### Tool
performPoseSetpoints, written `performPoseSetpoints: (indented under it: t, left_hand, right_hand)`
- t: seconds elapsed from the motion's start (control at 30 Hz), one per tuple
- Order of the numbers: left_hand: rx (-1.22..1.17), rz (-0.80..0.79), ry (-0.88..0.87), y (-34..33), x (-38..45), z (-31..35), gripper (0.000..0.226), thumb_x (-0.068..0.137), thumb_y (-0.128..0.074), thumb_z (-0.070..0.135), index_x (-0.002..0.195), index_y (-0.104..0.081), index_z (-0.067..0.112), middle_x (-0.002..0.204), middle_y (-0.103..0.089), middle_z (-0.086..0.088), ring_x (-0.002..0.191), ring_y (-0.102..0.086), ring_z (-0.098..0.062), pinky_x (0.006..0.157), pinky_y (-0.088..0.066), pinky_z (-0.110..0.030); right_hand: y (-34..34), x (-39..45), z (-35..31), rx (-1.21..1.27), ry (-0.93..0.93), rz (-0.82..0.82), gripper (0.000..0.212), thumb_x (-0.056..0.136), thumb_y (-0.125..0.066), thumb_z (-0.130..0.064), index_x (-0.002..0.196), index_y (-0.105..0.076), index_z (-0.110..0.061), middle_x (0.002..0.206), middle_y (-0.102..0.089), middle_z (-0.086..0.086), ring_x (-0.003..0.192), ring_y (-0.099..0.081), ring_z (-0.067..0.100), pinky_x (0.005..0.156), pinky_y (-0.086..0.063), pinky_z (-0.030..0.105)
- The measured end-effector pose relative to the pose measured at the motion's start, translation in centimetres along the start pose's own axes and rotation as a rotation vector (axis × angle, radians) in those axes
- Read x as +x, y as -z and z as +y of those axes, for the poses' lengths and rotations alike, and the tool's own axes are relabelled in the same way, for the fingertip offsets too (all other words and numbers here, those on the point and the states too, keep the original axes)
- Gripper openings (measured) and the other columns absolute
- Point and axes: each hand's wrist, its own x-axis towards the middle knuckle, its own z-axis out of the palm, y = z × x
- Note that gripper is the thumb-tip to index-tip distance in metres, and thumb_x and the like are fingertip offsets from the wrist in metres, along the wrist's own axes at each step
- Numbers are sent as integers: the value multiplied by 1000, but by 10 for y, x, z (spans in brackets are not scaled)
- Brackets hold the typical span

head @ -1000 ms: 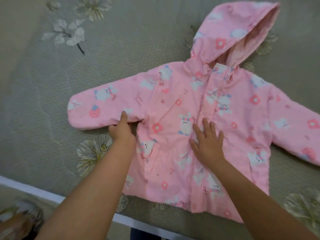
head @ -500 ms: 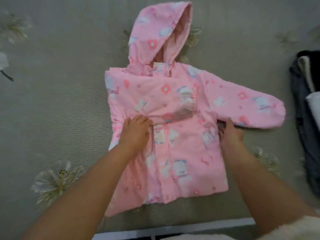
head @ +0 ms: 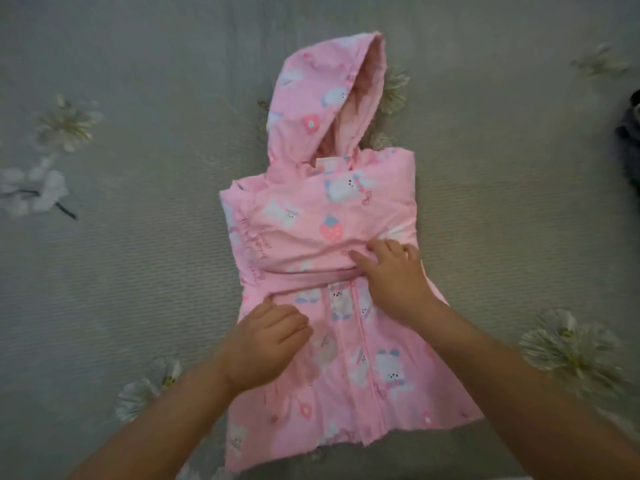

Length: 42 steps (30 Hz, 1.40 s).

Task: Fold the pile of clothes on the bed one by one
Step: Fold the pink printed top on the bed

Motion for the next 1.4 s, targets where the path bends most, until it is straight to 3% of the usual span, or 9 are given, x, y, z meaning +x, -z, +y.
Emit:
performPoseSetpoints:
  t: [0.1, 0.17, 0.37, 0.6, 0.77, 0.93, 1.17, 1.27, 1.4]
  left_hand:
    - [31, 149, 35, 6, 20, -14, 26, 90, -38, 10, 95, -64, 8, 89, -71, -13, 92, -62, -28, 72, -49, -34]
    - [78, 181, 298, 5, 55, -35, 31, 85, -45, 14, 103, -66, -1, 105, -66, -22, 103, -61, -39, 84, -49, -46]
    - [-22, -26, 1110, -48, 105, -106, 64, 94, -35, 42, 144, -19, 5, 152, -14, -15, 142, -2, -26, 111, 3, -45]
    - [12, -44, 1131, -80, 91, -129, 84, 79, -4, 51, 140, -29, -1, 148, -27, -17, 140, -19, -27, 108, 7, -42]
    - [-19, -127, 1149, -79, 92, -136, 86, 75, 6, 49, 143, -20, 3, 152, -19, -12, 141, -13, -21, 105, 14, -40]
    - [-38, -173, 1169, -83, 94, -142, 78, 81, -2, 46, 143, -17, 3, 153, -15, -12, 142, -9, -21, 104, 18, -42]
    - [-31, -66, 1128, -80, 97, -142, 64, 80, -30, 35, 114, -56, -12, 121, -56, -28, 113, -54, -40, 90, -26, -69]
    - [-50, -73, 1087, -80, 97, -142, 65, 80, -29, 36, 114, -56, -13, 121, -55, -28, 113, -54, -39, 93, -25, -69]
    - [-82, -42, 1109, -79, 98, -146, 79, 82, -9, 49, 138, -33, -1, 147, -31, -15, 139, -23, -23, 108, 8, -44]
  right_hand:
    - [19, 19, 20, 202, -85, -52, 33, 83, -52, -10, 113, -64, -14, 117, -61, 9, 109, -52, 27, 89, -35, 33]
    - [39, 45, 34, 376, -180, 54, 24, 82, -52, -2, 99, -70, -2, 103, -67, 19, 98, -59, 33, 82, -41, 34]
    - [74, 157, 65, 506, -466, 263, 27, 89, -45, -3, 110, -62, 4, 108, -64, 24, 101, -57, 33, 79, -35, 28]
    - [86, 260, 48, 11, -35, 310, 32, 90, -44, -9, 110, -62, 7, 121, -54, 24, 118, -46, 34, 106, -26, 38]
    - [76, 316, 37, -71, -90, 118, 46, 93, -41, -16, 138, -34, -8, 150, -18, 17, 138, -20, 29, 109, -17, 34]
    - [66, 345, 47, -23, -336, -50, 63, 93, -42, -22, 147, -10, -15, 152, -6, 22, 130, -32, 39, 102, -30, 39]
    - [68, 328, 67, 117, -340, 42, 27, 88, -53, -17, 101, -60, 5, 103, -61, 27, 96, -57, 36, 71, -35, 34]
    - [72, 272, 55, 283, -284, 294, 16, 84, -57, -9, 78, -58, 6, 78, -58, 24, 69, -46, 26, 58, -18, 25]
    - [77, 157, 27, 480, -117, 466, 22, 78, -61, -4, 63, -45, -3, 58, -33, -8, 62, -29, 7, 54, -17, 21]
